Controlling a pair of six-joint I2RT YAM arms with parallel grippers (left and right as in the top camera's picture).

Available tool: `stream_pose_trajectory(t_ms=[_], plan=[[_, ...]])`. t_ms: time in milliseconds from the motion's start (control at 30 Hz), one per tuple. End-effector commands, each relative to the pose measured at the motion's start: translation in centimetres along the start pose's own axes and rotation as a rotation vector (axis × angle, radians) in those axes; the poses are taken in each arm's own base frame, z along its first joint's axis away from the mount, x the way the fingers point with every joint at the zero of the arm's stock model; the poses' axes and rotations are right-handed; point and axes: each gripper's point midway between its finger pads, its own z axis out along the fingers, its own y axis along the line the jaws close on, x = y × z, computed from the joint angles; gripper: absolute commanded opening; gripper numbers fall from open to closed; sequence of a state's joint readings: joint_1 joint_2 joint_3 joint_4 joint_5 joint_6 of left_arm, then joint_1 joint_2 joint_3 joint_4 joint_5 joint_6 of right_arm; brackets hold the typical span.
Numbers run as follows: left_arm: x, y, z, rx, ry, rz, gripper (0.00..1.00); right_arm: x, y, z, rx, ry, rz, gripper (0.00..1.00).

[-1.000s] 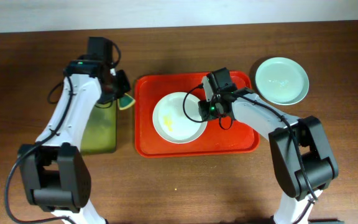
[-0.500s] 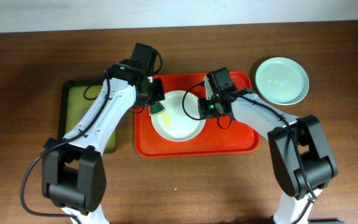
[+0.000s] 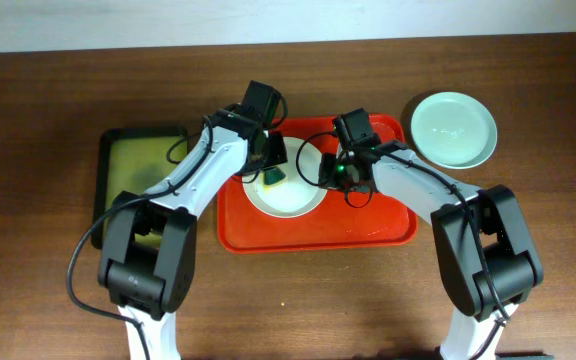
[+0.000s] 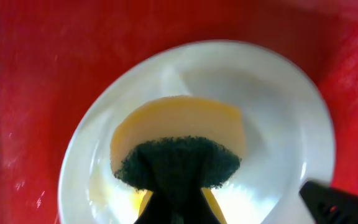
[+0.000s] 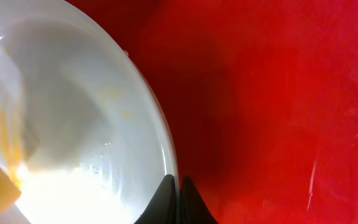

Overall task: Clean dirty plates on tray and stack at the side
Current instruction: 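Scrub the white plate with the sponge while the right gripper holds it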

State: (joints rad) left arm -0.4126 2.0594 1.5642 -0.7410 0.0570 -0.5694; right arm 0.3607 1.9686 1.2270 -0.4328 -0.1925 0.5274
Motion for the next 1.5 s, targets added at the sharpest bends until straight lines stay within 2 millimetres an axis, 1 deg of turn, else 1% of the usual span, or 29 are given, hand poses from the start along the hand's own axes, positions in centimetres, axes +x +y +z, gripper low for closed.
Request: stream_pose_trajectory(t_ms=[0, 67, 133, 200, 233, 267, 333, 400, 433, 500, 533, 600, 667, 700, 767, 867, 933, 967, 1033, 1100, 1200, 1233, 1267, 1300, 1367, 1400, 1467], plan=[[0.8, -0.8, 2.7, 0.043, 0.049, -0.011, 0.0, 0.0, -0.6, 0.5, 0.024, 0.004, 0.009, 0.04], [1.4, -1.2, 3.4, 0.066, 0.08, -0.012, 0.0, 0.0, -0.6, 0.5, 0.027, 0.003, 0.01, 0.04], [1.9, -0.8, 4.4, 0.051, 0.101, -0.013, 0.0, 0.0, -0.6, 0.5, 0.027, 0.002, 0.009, 0.04], [1.8, -0.1, 4.8, 0.014, 0.091, 0.007, 0.0, 0.0, -0.7, 0.5, 0.03, 0.001, 0.01, 0.04], [1.5, 1.3, 4.8, -0.058, 0.071, 0.02, 0.0, -0.1, -0.8, 0.5, 0.038, -0.002, 0.006, 0.04], [1.2, 3.3, 4.5, -0.154, 0.052, 0.016, 0.0, -0.1, -1.1, 0.5, 0.052, -0.004, 0.007, 0.04], [0.8, 6.1, 4.0, -0.267, 0.038, 0.007, 0.0, 0.0, -1.3, 0.5, 0.064, -0.002, 0.008, 0.04], [0.1, 8.3, 3.0, -0.357, 0.027, -0.005, 0.0, -0.1, -1.5, 0.5, 0.074, -0.007, 0.008, 0.04], [-0.3, 8.5, 2.5, -0.366, 0.026, -0.013, 0.0, -0.1, -1.6, 0.5, 0.079, -0.01, 0.008, 0.04], [-1.0, 7.8, 1.8, -0.345, 0.021, -0.016, 0.0, -0.1, -1.6, 0.4, 0.08, -0.011, 0.008, 0.04], [-1.3, 6.6, 1.6, -0.295, 0.026, -0.018, 0.0, -0.1, -1.6, 0.4, 0.08, -0.011, 0.008, 0.04], [-1.2, 3.3, 1.4, -0.133, 0.069, 0.008, 0.0, -0.2, -1.6, 0.4, 0.08, -0.011, 0.008, 0.04], [-0.4, -0.4, 1.2, 0.067, 0.137, 0.015, 0.0, -0.2, -1.6, 0.4, 0.08, -0.011, 0.008, 0.04], [0.1, -1.6, 1.1, 0.138, 0.169, 0.013, 0.0, -0.2, -1.6, 0.5, 0.079, -0.013, 0.008, 0.04], [0.7, -2.2, 1.4, 0.15, 0.189, 0.022, 0.0, -0.3, -1.5, 0.5, 0.076, -0.017, 0.007, 0.04], [2.8, -2.6, 3.1, 0.131, 0.238, 0.043, 0.0, -0.3, -1.5, 0.5, 0.077, -0.016, 0.007, 0.04], [4.2, -2.6, 4.3, 0.114, 0.275, 0.072, 0.0, -0.3, -1.5, 0.5, 0.077, -0.016, 0.007, 0.04], [4.4, -2.3, 4.7, 0.104, 0.283, 0.087, 0.0, -0.3, -1.5, 0.5, 0.077, -0.015, 0.007, 0.04], [3.5, 1.1, 5.1, -0.083, 0.225, 0.1, 0.0, -0.1, -1.6, 0.4, 0.08, -0.01, 0.008, 0.04], [2.4, 3.9, 4.8, -0.247, 0.161, 0.121, 0.0, -0.1, -1.6, 0.4, 0.08, -0.01, 0.008, 0.04], [0.9, 6.7, 3.5, -0.413, 0.095, 0.141, 0.0, -0.1, -1.6, 0.4, 0.08, -0.011, 0.008, 0.04], [0.0, 7.6, 2.7, -0.469, 0.072, 0.143, 0.0, -0.1, -1.6, 0.4, 0.08, -0.011, 0.008, 0.04], [-0.7, 8.0, 1.9, -0.503, 0.053, 0.144, 0.0, -0.1, -1.6, 0.4, 0.08, -0.011, 0.008, 0.04], [-1.3, 8.3, 1.3, -0.524, 0.039, 0.144, 0.0, -0.1, -1.6, 0.4, 0.08, -0.011, 0.008, 0.04], [-2.7, 8.1, -0.1, -0.541, 0.008, 0.141, 0.0, -0.1, -1.6, 0.4, 0.081, -0.011, 0.008, 0.04], [-3.3, 7.5, -0.7, -0.525, -0.007, 0.135, 0.0, -0.2, -1.6, 0.4, 0.08, -0.011, 0.008, 0.04], [-3.5, 5.7, -0.8, -0.431, 0.008, 0.121, 0.0, -0.2, -1.6, 0.4, 0.08, -0.011, 0.008, 0.04]])
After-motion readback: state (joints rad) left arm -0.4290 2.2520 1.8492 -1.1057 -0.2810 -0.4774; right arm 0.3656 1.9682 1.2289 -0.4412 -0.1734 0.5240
